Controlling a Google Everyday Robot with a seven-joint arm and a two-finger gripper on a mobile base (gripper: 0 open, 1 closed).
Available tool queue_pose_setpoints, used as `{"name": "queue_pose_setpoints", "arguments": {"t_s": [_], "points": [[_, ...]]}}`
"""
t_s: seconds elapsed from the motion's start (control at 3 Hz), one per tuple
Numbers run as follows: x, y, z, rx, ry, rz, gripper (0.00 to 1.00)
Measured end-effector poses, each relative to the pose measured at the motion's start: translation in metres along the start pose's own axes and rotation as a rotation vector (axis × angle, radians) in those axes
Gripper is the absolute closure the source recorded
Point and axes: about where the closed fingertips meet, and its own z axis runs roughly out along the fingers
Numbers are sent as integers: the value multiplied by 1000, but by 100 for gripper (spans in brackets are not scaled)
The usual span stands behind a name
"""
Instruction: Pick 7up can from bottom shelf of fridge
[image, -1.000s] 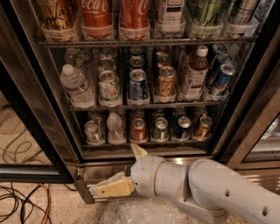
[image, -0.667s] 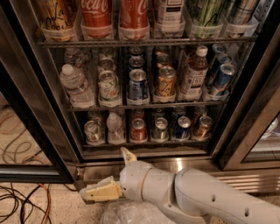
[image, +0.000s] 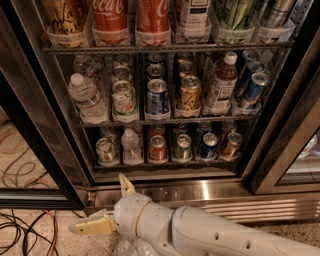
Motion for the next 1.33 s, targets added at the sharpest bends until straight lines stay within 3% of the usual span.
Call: {"name": "queue_pose_setpoints", "arguments": {"t_s": [0.33, 0.67, 1.33], "points": [[4, 19, 15, 13, -17, -22, 0], [-5, 67, 15, 20, -51, -60, 0], [-1, 65, 18, 50, -58, -53, 0]]}}
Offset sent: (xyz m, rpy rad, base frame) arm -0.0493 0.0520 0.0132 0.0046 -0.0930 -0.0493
